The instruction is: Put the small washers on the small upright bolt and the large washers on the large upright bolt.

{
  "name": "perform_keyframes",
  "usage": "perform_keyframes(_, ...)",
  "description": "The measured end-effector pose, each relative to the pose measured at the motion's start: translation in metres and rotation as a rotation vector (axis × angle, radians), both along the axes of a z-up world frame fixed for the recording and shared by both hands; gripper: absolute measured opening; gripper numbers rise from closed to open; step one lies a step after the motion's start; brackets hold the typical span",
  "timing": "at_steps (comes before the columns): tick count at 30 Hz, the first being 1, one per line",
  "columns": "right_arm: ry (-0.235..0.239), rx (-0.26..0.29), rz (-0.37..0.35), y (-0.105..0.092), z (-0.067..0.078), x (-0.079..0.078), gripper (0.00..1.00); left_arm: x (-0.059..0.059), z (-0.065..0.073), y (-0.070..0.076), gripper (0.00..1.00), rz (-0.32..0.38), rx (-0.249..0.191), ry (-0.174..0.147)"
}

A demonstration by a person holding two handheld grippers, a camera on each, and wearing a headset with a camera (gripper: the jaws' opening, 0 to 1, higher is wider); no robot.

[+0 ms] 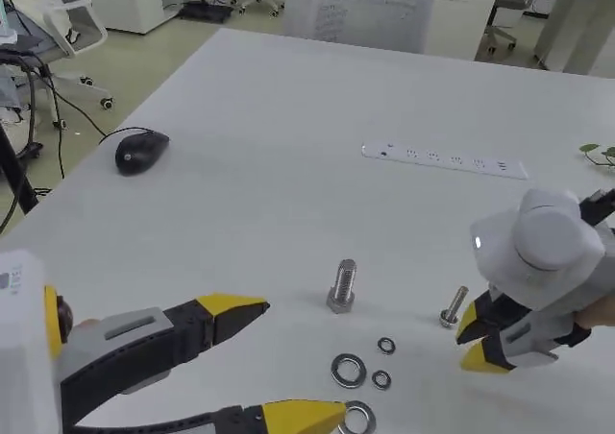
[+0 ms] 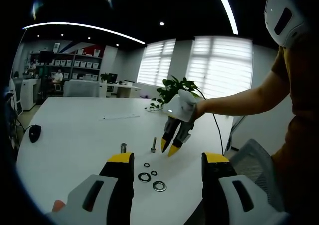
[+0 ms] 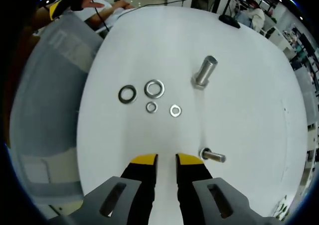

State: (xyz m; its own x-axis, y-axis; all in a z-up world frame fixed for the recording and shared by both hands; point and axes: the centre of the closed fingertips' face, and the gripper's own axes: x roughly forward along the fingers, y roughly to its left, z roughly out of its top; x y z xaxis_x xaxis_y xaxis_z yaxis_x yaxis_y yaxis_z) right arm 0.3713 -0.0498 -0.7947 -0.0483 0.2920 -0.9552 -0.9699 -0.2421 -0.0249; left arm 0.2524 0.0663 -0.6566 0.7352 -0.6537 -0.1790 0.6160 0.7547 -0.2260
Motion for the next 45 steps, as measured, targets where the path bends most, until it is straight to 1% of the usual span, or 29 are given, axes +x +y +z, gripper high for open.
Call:
perform_keyframes(2, 0.015, 0.009, 0.010, 0.007, -0.003, -0.008, 0.15, -0.001, 0.002, 0.000, 0.54, 0.001, -0.002, -0.002)
perform_keyframes(4, 0.019, 0.008, 0.028, 0.012, -0.006, -0.015, 0.15, -0.002, 0.000, 0.001, 0.54, 0.002, 0.006, 0.006)
perform_keyframes(6, 0.030, 0.014, 0.042, 0.019, -0.010, -0.022, 0.16, -0.003, 0.001, 0.001, 0.54, 0.002, 0.003, 0.004)
perform_keyframes(9, 0.036, 0.016, 0.065, 0.027, -0.015, -0.029, 0.16, -0.005, 0.004, 0.002, 0.54, 0.007, -0.004, -0.006)
perform_keyframes(11, 0.034, 0.025, 0.079, 0.033, -0.019, -0.030, 0.17, -0.005, 0.002, 0.004, 0.54, 0.011, 0.002, -0.003)
perform_keyframes(15, 0.028, 0.038, 0.100, 0.045, -0.021, -0.030, 0.19, -0.005, 0.000, 0.007, 0.54, 0.017, 0.017, 0.003)
perform_keyframes(17, 0.024, 0.039, 0.112, 0.051, -0.023, -0.029, 0.20, -0.004, -0.002, 0.010, 0.54, 0.022, 0.040, -0.001)
perform_keyframes(19, 0.020, 0.041, 0.127, 0.055, -0.024, -0.030, 0.21, -0.003, -0.006, 0.012, 0.54, 0.023, 0.064, 0.009)
perform_keyframes(20, 0.017, 0.039, 0.135, 0.057, -0.025, -0.030, 0.22, -0.002, -0.006, 0.012, 0.54, 0.023, 0.060, 0.009)
perform_keyframes(22, 0.022, 0.037, 0.143, 0.058, -0.026, -0.031, 0.22, -0.002, -0.005, 0.013, 0.55, 0.024, 0.051, 0.005)
perform_keyframes(27, 0.019, 0.024, 0.174, 0.059, -0.029, -0.032, 0.21, 0.001, -0.007, 0.016, 0.55, 0.031, 0.051, 0.007)
perform_keyframes(30, 0.026, 0.015, 0.194, 0.059, -0.032, -0.035, 0.21, 0.003, -0.008, 0.017, 0.55, 0.037, 0.054, 0.013)
perform_keyframes(31, 0.015, 0.029, 0.199, 0.062, -0.031, -0.033, 0.22, 0.004, -0.009, 0.017, 0.55, 0.037, 0.057, 0.014)
perform_keyframes(32, 0.016, 0.031, 0.202, 0.061, -0.031, -0.033, 0.22, 0.004, -0.008, 0.017, 0.55, 0.037, 0.054, 0.012)
perform_keyframes(33, 0.030, 0.029, 0.208, 0.060, -0.032, -0.035, 0.21, 0.004, -0.007, 0.016, 0.55, 0.037, 0.046, 0.009)
perform_keyframes(37, 0.022, 0.025, 0.227, 0.060, -0.031, -0.034, 0.21, 0.005, -0.006, 0.015, 0.55, 0.037, 0.042, 0.007)
perform_keyframes(45, 0.027, 0.023, 0.223, 0.060, -0.031, -0.033, 0.19, 0.005, -0.005, 0.016, 0.55, 0.041, 0.038, 0.002)
